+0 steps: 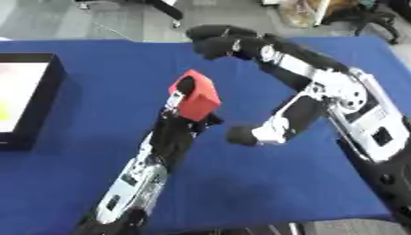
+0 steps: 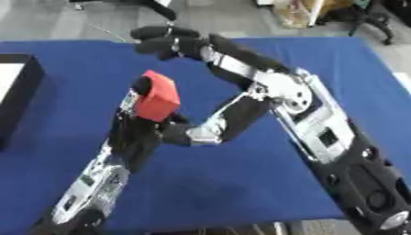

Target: Pick up the objects with one hand, pass them to the other hand, and then place them into the box on the other side of the table.

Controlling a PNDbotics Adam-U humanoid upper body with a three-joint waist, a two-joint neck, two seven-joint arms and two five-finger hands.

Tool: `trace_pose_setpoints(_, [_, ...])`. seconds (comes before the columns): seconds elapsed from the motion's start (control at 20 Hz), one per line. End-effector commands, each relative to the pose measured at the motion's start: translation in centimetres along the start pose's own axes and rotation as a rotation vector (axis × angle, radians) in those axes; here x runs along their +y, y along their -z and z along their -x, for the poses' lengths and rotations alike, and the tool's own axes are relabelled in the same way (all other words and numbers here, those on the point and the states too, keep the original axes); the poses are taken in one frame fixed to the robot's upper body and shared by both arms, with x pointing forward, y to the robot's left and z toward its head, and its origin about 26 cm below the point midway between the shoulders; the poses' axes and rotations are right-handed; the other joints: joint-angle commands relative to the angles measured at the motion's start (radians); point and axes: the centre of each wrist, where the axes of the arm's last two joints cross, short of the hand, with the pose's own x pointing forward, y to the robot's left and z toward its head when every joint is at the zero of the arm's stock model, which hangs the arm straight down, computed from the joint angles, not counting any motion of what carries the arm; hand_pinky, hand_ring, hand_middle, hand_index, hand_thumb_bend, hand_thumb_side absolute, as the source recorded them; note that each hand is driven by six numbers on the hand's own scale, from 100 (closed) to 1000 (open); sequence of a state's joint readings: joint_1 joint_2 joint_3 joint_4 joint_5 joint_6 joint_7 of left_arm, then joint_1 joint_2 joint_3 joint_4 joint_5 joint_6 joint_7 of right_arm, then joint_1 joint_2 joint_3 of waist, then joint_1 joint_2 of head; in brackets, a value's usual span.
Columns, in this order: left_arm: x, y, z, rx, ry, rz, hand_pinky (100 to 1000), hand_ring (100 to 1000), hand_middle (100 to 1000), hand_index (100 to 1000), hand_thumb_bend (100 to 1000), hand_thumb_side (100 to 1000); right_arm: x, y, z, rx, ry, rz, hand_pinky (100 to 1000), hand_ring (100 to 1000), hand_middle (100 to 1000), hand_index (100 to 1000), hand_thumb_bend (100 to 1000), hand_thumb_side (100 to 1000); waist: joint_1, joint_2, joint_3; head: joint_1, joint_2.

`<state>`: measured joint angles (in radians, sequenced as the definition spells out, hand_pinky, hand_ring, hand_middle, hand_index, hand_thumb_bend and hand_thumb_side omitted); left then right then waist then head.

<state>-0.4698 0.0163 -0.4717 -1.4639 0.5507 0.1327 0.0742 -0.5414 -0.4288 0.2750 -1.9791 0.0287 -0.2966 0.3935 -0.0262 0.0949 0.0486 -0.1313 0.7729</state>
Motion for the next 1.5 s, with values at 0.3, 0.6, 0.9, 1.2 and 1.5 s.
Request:
trace_pose_setpoints(0.3, [6.5,-0.6,-6.7,-0.138,0.269,-0.329,862,628,245,438,100,636,-2.4,-1.5,-0.5,-0.008,-0.083,0.151,891,1000,965,919,451,475,0.009,-0.029,-0.001,-0.051,-0.003])
trace_pose_setpoints(0.6, [12.5,-2.2,-13.5,-0.187,0.74,-0.713,846,685,276,470,100,515,-1.6,-2.1,-0.3,0.029,-0.071,0.122,890,1000,963,917,450,467,0.024,-0.043,-0.004,-0.055,-0.003])
trace_pose_setpoints(0.9, [18.3,-3.8,-18.0,-0.084,1.339,-1.107,802,664,319,536,100,243,-0.6,-2.4,-0.1,0.045,-0.041,0.071,890,1000,962,916,430,481,0.037,-0.055,-0.006,-0.038,-0.003])
trace_pose_setpoints(1.2, [24.0,-6.0,-18.0,0.289,1.782,-1.277,779,653,419,675,100,100,0.1,-2.8,0.1,0.058,-0.017,0.037,890,1000,962,914,424,485,0.043,-0.064,-0.006,-0.016,-0.003])
trace_pose_setpoints(1.5, [25.8,-6.9,-17.7,0.466,1.874,-1.286,805,718,568,850,219,100,0.3,-3.0,0.1,0.066,-0.011,0.029,890,1000,964,913,421,487,0.044,-0.064,-0.002,-0.012,-0.003])
